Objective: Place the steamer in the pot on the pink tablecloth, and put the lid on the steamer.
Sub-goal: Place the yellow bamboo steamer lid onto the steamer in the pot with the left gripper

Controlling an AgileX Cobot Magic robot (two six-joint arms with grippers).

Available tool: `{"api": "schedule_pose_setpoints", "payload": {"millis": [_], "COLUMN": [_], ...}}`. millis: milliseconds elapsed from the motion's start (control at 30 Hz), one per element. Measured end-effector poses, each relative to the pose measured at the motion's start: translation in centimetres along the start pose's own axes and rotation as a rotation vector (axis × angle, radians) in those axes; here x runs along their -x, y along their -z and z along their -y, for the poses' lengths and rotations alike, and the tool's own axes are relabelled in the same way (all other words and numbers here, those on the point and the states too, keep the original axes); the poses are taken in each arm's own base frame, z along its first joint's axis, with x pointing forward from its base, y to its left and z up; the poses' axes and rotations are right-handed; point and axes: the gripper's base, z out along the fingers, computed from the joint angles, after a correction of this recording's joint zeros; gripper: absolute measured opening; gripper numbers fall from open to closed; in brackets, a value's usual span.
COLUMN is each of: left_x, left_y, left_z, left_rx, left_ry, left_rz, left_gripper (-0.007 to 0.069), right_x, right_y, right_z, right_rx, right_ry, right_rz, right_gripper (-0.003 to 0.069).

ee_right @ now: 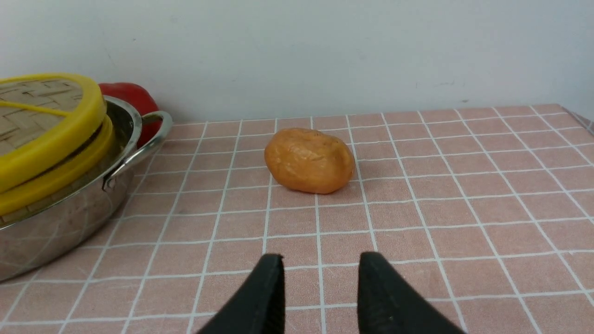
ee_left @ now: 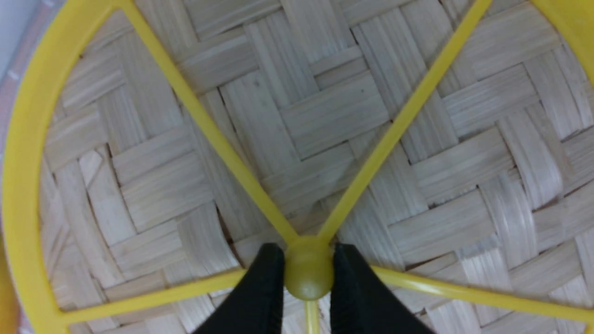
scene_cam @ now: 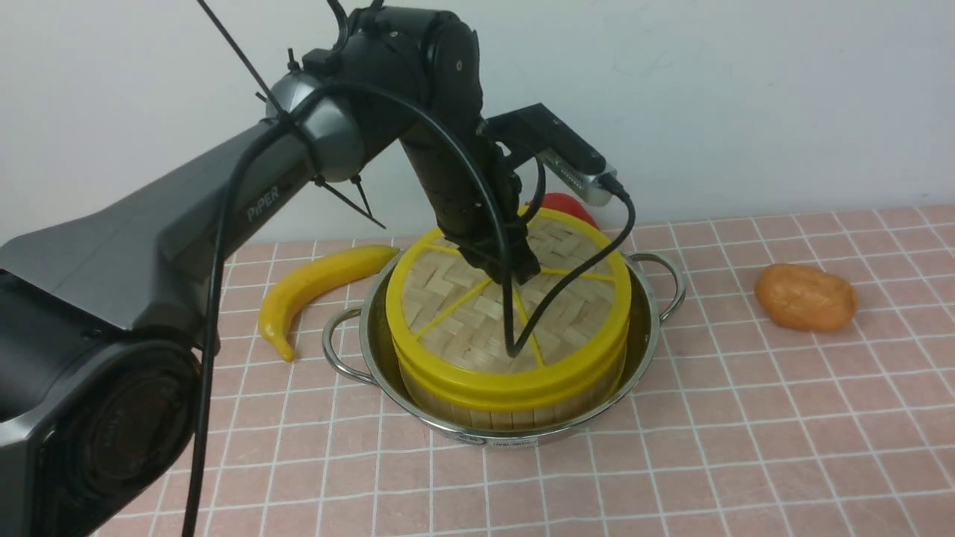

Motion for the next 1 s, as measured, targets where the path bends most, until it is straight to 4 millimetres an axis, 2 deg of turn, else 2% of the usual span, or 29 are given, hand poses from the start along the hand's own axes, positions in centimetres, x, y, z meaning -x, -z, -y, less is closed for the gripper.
{"api": "schedule_pose_setpoints", "payload": {"millis": [1000], "left_x": [-0.04], "left_y": [-0.93], "left_z": [-0.01], "left_rx": [-0.032], "left_ry": [-0.012], "left_rz": [-0.002], "left_gripper": [0.0120], "right_x": [0.00], "right_y": [0.00], "right_z": [0.00], "right_rx": [0.000], "right_ry": [0.000], "right_rz": [0.000], "right_gripper": [0.0243]}}
